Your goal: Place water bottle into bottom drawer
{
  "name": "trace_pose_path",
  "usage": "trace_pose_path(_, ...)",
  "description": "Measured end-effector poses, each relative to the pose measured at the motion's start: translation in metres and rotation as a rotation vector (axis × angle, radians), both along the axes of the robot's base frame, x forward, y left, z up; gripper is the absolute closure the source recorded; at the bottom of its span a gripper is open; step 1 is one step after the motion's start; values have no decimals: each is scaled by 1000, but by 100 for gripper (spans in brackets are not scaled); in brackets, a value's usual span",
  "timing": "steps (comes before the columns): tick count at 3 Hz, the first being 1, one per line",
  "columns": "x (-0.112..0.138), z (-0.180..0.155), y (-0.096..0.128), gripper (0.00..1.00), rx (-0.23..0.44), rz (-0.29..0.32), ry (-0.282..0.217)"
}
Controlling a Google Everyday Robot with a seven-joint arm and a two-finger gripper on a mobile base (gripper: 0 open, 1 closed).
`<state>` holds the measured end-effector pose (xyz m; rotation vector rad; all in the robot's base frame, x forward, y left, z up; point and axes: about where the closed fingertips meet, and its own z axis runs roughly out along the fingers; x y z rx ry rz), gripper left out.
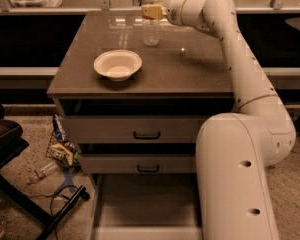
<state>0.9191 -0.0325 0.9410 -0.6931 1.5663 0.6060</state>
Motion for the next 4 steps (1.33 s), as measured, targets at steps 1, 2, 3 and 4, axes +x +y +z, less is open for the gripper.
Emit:
trace_pose_path(1,0,0,1,100,0,1,1)
trace_pose_path(2,-3,15,-7,100,-15,-9,-13)
trace_pose_path(3,-14,44,-30,100,-22,-33,-42)
trace_pose_path(4,-37,77,-66,100,-28,-68,-83)
